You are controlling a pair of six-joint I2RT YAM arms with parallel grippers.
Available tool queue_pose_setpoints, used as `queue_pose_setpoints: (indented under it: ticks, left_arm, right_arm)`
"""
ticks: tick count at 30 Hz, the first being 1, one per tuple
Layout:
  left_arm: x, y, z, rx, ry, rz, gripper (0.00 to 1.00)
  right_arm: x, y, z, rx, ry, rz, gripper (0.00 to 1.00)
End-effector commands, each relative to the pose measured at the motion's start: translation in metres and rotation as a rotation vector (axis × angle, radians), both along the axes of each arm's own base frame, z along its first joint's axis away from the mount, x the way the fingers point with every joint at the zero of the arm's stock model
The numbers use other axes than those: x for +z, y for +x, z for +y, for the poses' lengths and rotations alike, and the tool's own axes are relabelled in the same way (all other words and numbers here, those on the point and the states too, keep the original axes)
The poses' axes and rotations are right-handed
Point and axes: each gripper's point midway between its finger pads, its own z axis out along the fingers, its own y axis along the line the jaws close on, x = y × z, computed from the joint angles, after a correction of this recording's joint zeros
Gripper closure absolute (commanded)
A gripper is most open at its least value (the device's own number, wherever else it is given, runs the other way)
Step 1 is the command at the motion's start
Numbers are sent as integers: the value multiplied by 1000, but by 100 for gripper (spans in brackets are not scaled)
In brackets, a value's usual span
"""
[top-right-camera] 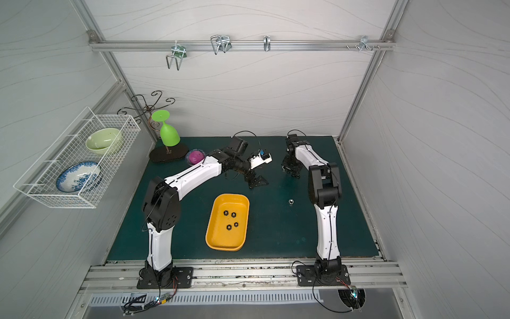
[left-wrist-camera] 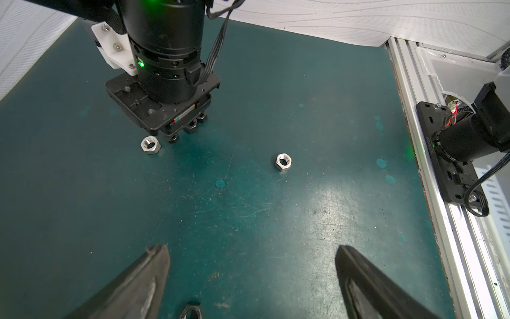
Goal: Put the nuts on the desktop into the storage box
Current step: Pick up the nut from the center of the board.
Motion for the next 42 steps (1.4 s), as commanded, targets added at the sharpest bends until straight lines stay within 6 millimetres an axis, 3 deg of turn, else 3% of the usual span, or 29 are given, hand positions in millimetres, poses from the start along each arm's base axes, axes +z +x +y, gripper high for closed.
queue_pose_setpoints:
  ticks: [1,9,18,27,29,42]
  left_arm:
    - [7,9,-10,-4,-26,-36,1]
    - [5,6,-8,-11,-20,-31,1]
    - [4,8,-8,-13,-15,-42,1]
    - [3,7,-6,-10,-4,-45,1]
    - [4,6,-5,-9,-1,-49,1]
    - [9,4,-2,-8,5,-56,1]
  right_arm:
    - [-17,-1,-5,1,-19,23,69]
    - [-22,2,-3,-7,-1,23,68]
    - [-45,-3,-2,3,-3,86,68]
    - [-46,-7,-6,19,-44,103,72]
    - [-44,-8,-7,26,-57,104,79]
    - [-6,-4,-6,30,-47,43,80]
